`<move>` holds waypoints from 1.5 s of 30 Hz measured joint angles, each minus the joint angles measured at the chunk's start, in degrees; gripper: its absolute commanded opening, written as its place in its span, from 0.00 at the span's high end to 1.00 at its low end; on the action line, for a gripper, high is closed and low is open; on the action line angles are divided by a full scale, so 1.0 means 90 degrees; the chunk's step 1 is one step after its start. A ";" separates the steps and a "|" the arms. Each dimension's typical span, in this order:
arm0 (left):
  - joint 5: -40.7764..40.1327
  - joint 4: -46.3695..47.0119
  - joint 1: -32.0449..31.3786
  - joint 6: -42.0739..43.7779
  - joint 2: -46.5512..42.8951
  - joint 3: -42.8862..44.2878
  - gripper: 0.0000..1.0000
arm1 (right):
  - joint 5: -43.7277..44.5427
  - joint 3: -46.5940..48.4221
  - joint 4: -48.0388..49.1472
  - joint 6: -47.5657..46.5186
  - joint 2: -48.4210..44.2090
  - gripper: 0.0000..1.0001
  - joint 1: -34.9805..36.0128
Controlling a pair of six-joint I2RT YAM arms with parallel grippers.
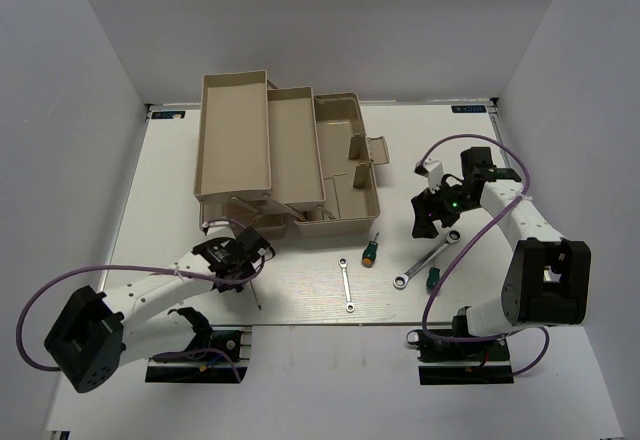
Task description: Sort the tools into containers
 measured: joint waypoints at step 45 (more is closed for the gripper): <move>0.1445 -0.0906 0.0474 0.0933 -0.0347 0.1086 1.00 | -0.0386 0.0019 -0.0219 -0.0022 0.0002 0.27 -0.0109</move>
